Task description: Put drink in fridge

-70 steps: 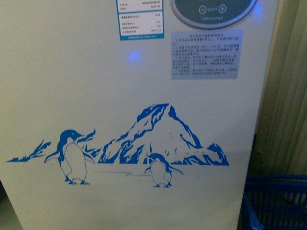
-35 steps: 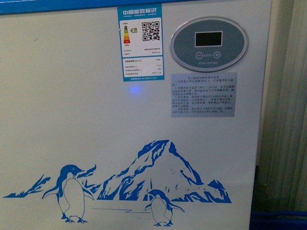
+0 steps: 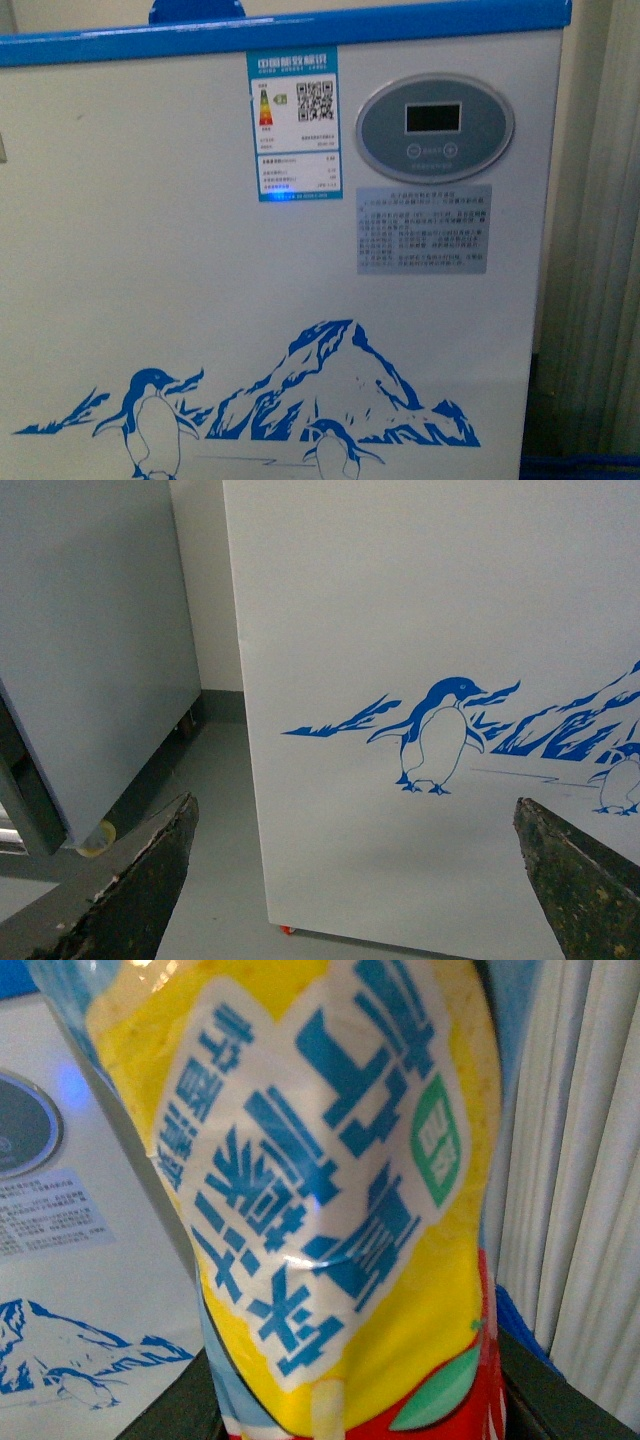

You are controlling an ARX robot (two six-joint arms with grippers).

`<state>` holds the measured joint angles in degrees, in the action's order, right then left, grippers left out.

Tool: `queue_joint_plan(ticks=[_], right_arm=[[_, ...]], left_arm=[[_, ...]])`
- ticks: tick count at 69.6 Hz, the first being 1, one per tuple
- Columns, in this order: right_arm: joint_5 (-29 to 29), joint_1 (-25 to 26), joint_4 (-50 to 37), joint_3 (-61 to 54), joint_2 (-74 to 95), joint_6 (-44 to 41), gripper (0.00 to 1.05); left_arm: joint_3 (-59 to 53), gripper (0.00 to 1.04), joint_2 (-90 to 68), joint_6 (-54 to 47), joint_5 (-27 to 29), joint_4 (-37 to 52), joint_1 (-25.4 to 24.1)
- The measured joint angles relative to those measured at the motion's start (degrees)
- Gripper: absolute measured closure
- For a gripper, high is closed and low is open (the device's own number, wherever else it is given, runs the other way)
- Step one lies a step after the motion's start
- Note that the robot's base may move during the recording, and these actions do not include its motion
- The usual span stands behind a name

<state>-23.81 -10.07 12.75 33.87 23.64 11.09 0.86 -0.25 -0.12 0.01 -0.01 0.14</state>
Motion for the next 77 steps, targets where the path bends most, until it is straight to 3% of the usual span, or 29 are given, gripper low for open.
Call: queue_joint_plan(ticks=[77], right_arm=[[0.0, -0.11, -0.02, 0.28, 0.04, 0.0, 0.62]], left_arm=[[0.0, 0.08, 0.0, 0.0, 0.0, 0.0, 0.0]])
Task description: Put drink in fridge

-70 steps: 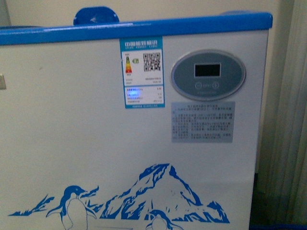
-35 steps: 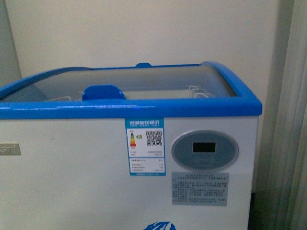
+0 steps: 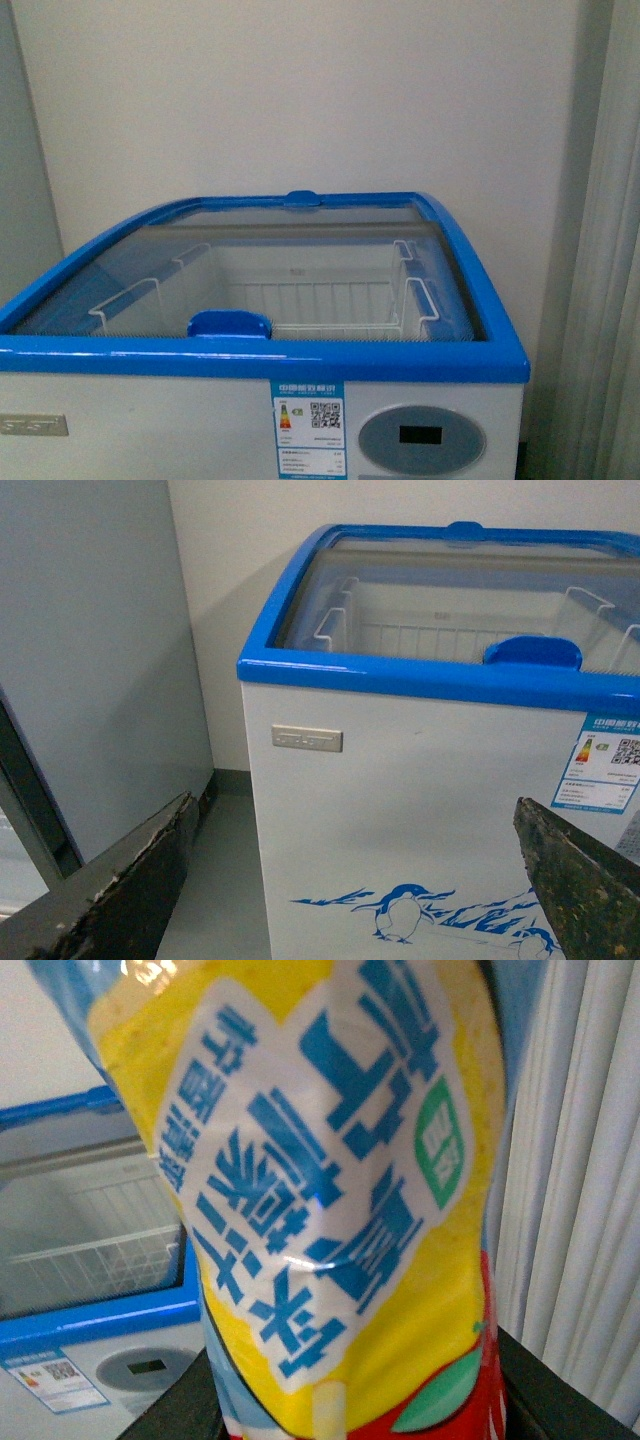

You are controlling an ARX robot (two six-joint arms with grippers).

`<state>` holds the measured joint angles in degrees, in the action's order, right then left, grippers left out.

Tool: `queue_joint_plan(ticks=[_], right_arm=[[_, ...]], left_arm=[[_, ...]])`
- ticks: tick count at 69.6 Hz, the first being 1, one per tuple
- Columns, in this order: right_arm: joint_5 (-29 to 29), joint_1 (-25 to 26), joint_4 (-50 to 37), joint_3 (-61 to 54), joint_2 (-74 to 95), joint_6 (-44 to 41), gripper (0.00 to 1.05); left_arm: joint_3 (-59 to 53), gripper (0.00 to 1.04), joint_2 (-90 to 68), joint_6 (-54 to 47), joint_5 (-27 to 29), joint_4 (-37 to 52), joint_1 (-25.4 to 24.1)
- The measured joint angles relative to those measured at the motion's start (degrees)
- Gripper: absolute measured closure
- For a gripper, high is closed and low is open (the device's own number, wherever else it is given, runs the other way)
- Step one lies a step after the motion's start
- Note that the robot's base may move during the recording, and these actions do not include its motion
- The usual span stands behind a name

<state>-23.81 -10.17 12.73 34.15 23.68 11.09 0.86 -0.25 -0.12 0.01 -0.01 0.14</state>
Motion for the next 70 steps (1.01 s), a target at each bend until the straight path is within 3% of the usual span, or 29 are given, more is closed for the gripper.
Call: queue_joint_plan(ticks=[7, 11, 15, 21, 31, 40, 49, 57, 70], right_arm=[[0.0, 0.0, -0.02, 0.02, 0.0, 0.0, 0.62], [0.0, 0.0, -0.02, 0.04, 0.0, 0.0, 0.62], [-0.02, 0.0, -0.02, 0.04, 0.0, 0.0, 0.62], [0.0, 0.0, -0.02, 0.04, 0.0, 0.0, 0.62], [0.0, 0.0, -0.02, 0.04, 0.0, 0.0, 0.62], [0.0, 0.0, -0.02, 0.04, 0.0, 0.0, 0.62], [0.0, 0.0, -0.02, 0.04, 0.0, 0.0, 0.62], [0.0, 0.0, -0.02, 0.04, 0.0, 0.0, 0.62], [0.0, 0.0, -0.02, 0.04, 0.0, 0.0, 0.62]], left_arm=[[0.15, 0.08, -0.33, 0.5, -0.24, -0.57, -0.09], [2.97, 0.08, -4.94, 5.7, -3.17, -6.97, -0.15], [3.56, 0.08, -11.26, 7.82, -4.74, -5.03, 0.0], [3.85, 0.08, -21.46, 7.32, -8.13, 4.57, -0.11], [10.12, 0.08, -46.05, -1.46, -16.15, 28.68, -0.44], [19.65, 0.08, -63.58, -13.81, -21.24, 39.34, 0.22], [30.18, 0.08, -76.08, -28.48, -28.15, 36.54, 2.05], [40.09, 0.08, -82.66, -42.18, -34.03, 28.76, 4.09], [51.67, 0.08, -89.55, -62.99, -37.11, 16.61, 6.43]])
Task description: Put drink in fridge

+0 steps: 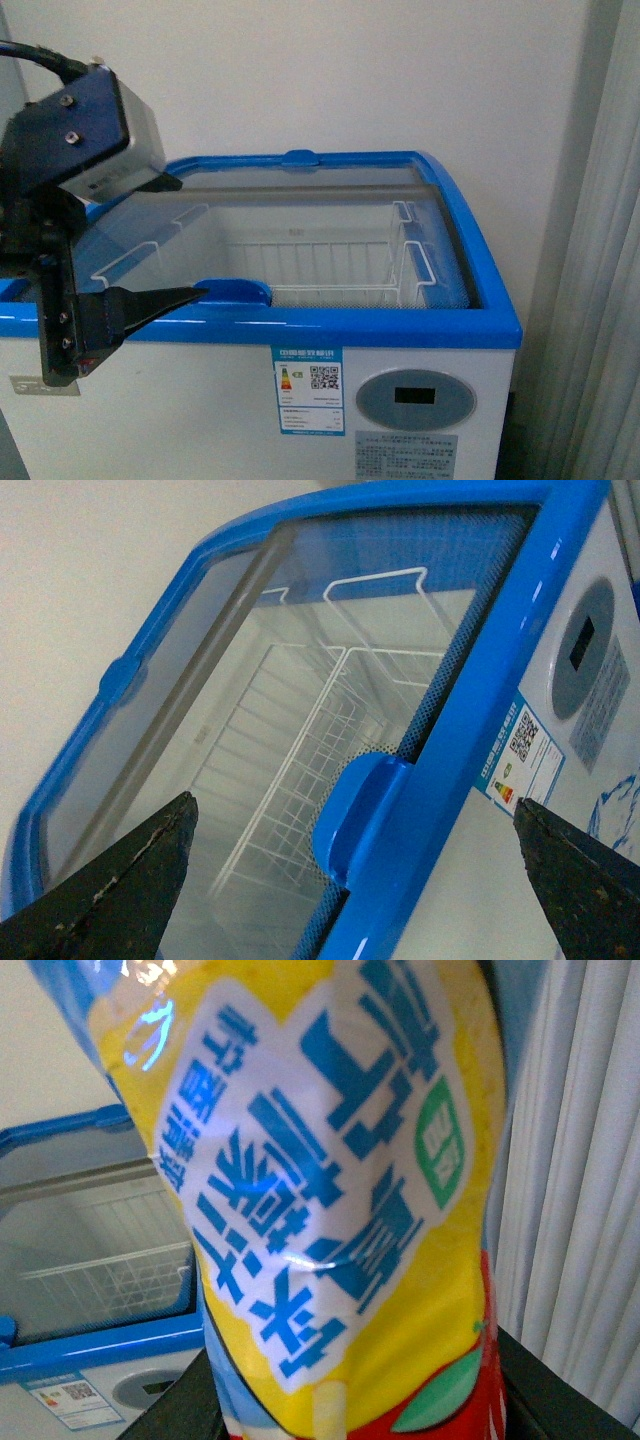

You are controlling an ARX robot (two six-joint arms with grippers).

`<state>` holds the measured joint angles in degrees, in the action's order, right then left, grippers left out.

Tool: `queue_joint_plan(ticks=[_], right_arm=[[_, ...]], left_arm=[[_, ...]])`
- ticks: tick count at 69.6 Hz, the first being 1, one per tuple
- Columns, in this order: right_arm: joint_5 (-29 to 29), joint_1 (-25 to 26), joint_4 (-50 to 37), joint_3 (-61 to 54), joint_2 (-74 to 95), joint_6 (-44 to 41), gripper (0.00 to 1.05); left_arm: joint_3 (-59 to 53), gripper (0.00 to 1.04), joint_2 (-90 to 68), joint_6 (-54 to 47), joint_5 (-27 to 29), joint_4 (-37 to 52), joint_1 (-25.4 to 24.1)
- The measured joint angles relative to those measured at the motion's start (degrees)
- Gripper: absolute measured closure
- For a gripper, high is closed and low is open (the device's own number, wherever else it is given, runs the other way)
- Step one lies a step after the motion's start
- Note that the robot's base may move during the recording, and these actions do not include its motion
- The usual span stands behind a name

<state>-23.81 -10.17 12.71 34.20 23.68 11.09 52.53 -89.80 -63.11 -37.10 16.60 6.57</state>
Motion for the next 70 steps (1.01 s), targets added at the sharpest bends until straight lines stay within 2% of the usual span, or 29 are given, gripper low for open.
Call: queue_joint_plan(ticks=[6, 18, 70], right_arm=[[0.0, 0.0, 0.0, 0.0, 0.0, 0.0, 0.62], [0.0, 0.0, 0.0, 0.0, 0.0, 0.0, 0.62], [0.0, 0.0, 0.0, 0.0, 0.0, 0.0, 0.62]], left_arm=[[3.3, 0.08, -3.02, -7.82, -0.02, -3.3, 0.42], [9.33, 0.08, -8.17, -14.99, 0.85, -6.12, 0.46], [26.91, 0.08, -24.48, -18.03, 2.43, -10.54, -0.98]])
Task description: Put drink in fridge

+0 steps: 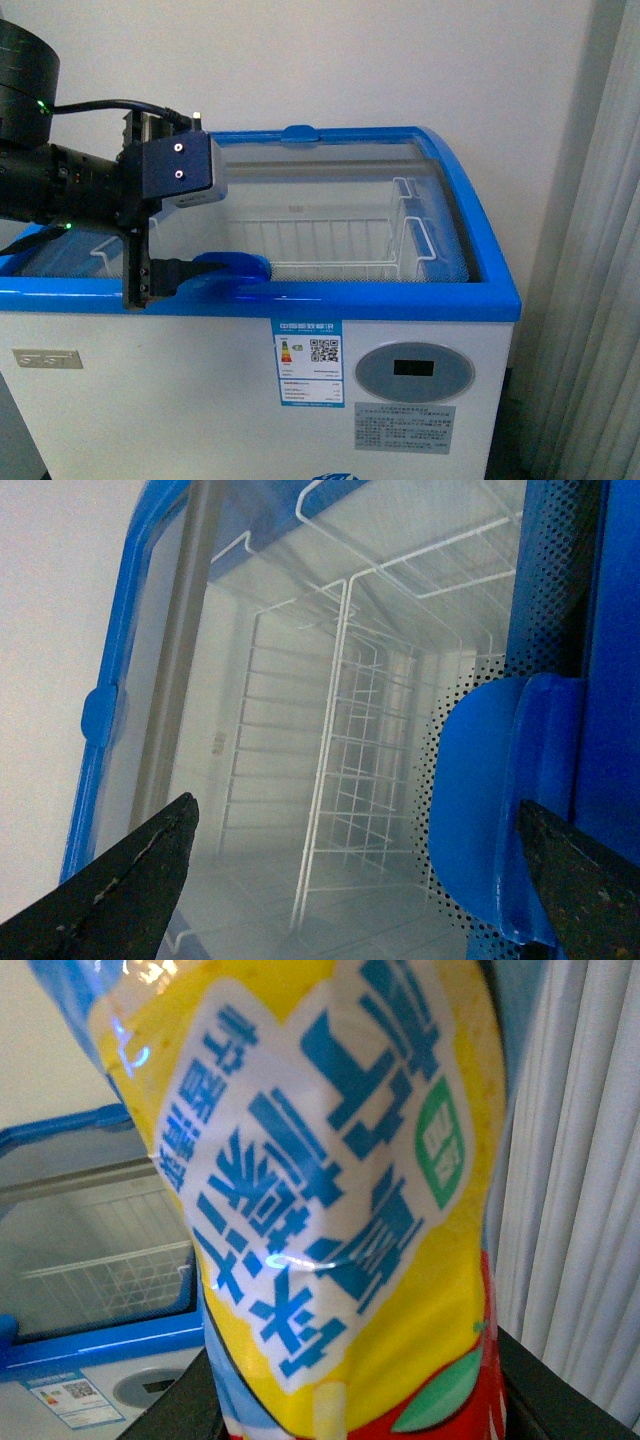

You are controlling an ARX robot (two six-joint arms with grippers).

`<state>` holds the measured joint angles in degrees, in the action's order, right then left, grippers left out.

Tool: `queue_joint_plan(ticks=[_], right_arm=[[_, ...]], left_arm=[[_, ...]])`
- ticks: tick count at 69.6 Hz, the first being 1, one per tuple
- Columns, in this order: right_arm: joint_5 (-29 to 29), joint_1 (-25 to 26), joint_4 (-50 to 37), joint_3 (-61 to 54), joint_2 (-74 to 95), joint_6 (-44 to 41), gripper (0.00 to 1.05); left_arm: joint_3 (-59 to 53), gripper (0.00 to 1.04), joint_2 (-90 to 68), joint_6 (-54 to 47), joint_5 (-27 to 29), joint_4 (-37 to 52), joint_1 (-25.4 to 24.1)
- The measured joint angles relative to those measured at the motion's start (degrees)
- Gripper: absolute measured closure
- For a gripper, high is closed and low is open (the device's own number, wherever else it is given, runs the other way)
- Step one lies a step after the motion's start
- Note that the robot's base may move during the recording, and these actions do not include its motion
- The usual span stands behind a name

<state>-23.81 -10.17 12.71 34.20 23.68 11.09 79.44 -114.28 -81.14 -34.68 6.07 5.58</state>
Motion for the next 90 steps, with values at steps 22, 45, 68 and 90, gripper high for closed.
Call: queue_joint_plan(ticks=[22, 45, 68, 90], right_arm=[[0.0, 0.0, 0.0, 0.0, 0.0, 0.0, 0.62], [0.0, 0.0, 0.0, 0.0, 0.0, 0.0, 0.62], [-0.02, 0.0, 0.0, 0.0, 0.0, 0.0, 0.62], [0.0, 0.0, 0.0, 0.0, 0.0, 0.0, 0.62]], left_arm=[[9.51, 0.08, -6.91, 1.81, 0.5, 1.38, 0.04], [31.06, 0.08, -20.09, 4.33, 11.58, 4.02, 0.28], [40.28, 0.08, -26.77, 16.44, 29.66, 14.47, 2.43], [7.72, 0.08, -0.92, 52.39, 37.62, 13.0, 1.38]])
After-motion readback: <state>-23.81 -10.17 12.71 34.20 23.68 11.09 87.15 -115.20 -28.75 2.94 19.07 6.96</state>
